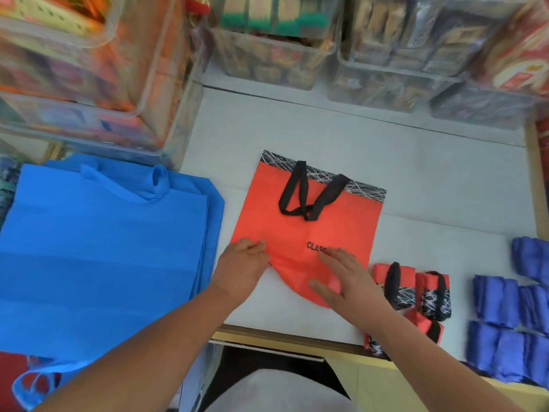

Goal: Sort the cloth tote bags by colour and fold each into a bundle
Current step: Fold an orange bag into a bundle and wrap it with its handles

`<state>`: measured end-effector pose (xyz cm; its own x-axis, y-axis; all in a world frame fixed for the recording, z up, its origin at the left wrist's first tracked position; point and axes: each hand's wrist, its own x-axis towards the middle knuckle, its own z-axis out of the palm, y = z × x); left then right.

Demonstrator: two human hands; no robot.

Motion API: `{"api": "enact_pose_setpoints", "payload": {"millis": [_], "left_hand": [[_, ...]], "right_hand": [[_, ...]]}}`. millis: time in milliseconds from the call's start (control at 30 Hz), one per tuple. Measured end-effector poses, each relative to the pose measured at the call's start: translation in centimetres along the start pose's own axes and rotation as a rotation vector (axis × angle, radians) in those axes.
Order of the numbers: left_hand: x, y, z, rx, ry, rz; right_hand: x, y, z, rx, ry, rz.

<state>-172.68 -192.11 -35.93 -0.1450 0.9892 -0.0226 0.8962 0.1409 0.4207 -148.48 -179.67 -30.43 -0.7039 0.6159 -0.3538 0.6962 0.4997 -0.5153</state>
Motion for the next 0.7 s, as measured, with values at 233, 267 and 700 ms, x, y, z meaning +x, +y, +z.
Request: {"api": "enact_pose_setpoints", "payload": {"millis": [233,267,700], "left_hand": [[-1.2,1.2,-7.2,-0.077,-0.044,0.053],[-1.9,1.5,-7.8,-0.079,-0.047,0.064],[-6.5,0.6,-3.7,-0.27,-0.524,-0.236]], "right_hand": [[-2.5,-1.0,-4.2,-0.183,0.168,-0.186],[-3.1,-1.1,-4.4,-0.224,0.12,-0.211],[7.4,-0.9,-1.2,-0.245,0.017,-0.078]]}}
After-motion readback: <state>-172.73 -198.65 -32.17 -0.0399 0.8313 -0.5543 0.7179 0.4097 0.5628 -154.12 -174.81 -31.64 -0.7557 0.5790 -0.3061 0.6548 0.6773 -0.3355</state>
